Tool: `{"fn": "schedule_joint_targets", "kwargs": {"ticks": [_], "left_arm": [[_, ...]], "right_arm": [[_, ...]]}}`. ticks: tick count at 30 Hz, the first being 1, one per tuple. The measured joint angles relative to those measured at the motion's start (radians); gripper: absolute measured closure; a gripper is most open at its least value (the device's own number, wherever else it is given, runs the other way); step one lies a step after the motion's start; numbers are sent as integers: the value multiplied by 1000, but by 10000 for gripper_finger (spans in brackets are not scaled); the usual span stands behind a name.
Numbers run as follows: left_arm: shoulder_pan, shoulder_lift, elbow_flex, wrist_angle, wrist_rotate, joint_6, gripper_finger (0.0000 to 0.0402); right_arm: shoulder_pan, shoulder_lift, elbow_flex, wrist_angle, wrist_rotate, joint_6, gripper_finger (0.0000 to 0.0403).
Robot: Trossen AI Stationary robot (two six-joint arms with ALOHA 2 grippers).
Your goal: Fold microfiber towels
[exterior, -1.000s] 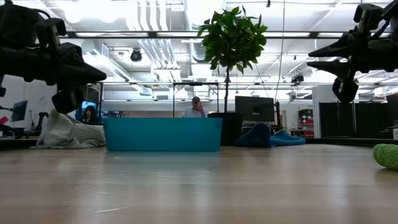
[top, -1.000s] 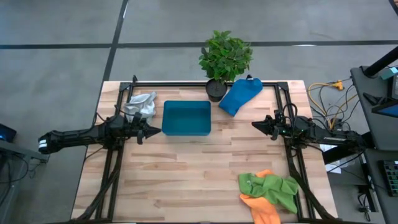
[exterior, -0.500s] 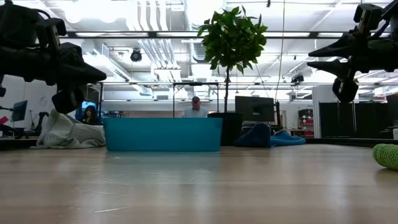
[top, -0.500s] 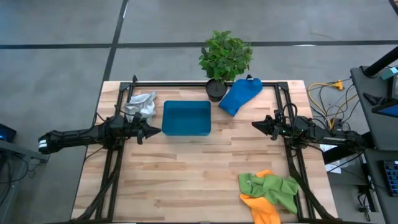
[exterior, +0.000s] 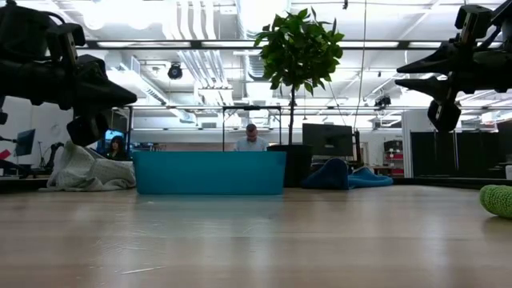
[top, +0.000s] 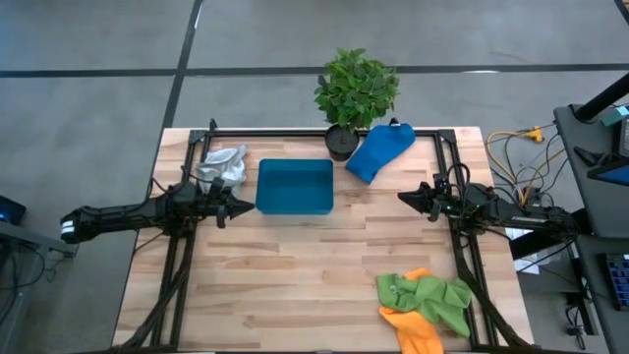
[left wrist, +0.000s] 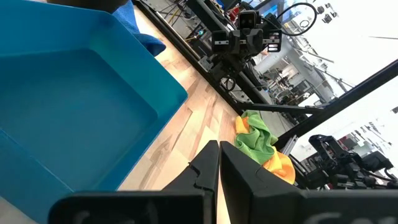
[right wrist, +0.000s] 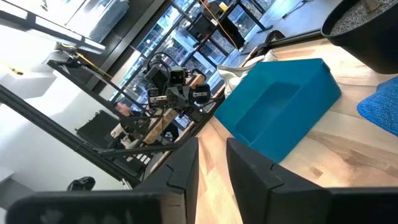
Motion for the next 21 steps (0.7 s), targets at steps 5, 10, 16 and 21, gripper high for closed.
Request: {"fn": "schedule_joint_targets", "kwargs": {"ticks": [5,10,16,21], "left_arm": [[0,0,0,0,0,0,402],[0,0,0,0,0,0,402],[0,0,0,0,0,0,402],[0,0,0,0,0,0,402]], "right_arm": [[0,0,0,0,0,0,323],[0,0,0,0,0,0,330],[0,0,0,0,0,0,325],[0,0,0,0,0,0,319]]}}
